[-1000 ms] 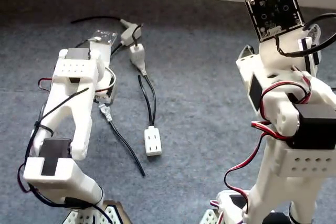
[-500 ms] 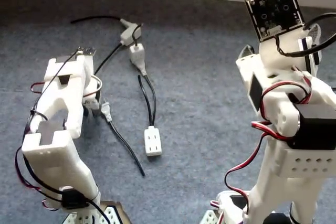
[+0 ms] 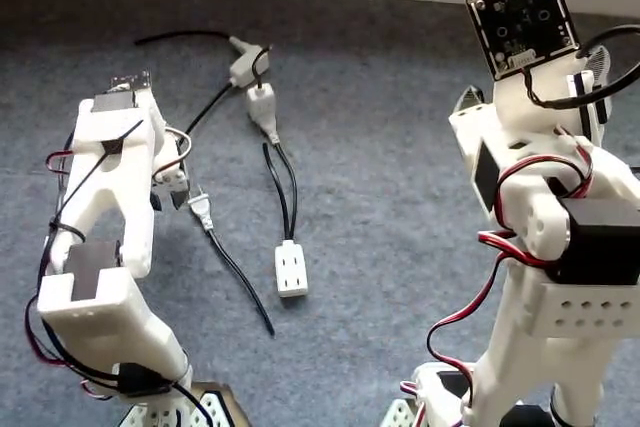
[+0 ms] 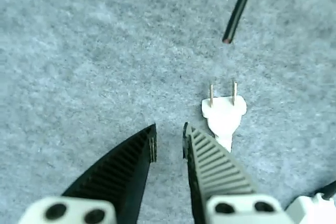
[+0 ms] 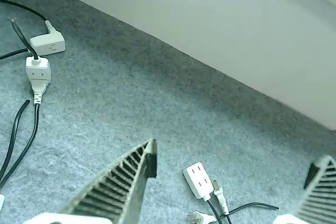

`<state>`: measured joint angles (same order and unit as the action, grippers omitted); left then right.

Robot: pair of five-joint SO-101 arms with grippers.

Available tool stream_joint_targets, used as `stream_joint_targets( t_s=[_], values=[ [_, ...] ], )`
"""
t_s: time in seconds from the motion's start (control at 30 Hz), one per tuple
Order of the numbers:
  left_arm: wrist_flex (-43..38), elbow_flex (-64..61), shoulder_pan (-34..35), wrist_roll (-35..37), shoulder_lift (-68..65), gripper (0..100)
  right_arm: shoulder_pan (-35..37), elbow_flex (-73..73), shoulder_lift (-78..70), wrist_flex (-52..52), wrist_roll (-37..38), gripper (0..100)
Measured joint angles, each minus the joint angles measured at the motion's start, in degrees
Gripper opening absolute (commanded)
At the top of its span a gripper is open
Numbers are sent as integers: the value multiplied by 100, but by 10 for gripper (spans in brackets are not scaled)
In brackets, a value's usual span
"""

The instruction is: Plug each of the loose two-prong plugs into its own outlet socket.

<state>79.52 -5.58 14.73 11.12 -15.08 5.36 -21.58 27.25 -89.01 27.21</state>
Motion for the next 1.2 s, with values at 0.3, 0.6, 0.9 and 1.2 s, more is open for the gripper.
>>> stream_joint_targets(
  t_s=[0.3, 0.6, 0.9, 1.2],
  values=[
    [-202, 0, -448, 835, 9, 113, 0, 0, 0, 0, 0, 418],
    [-563, 18, -492, 1020, -378, 113, 0, 1064, 9, 800, 0, 418],
    [-519, 88, -563, 1020, -431, 203, 0, 1477, 0, 1108, 0, 418],
    [-114, 35, -1099, 1020, -369, 226, -9, 1477, 0, 1108, 0, 418]
  ],
)
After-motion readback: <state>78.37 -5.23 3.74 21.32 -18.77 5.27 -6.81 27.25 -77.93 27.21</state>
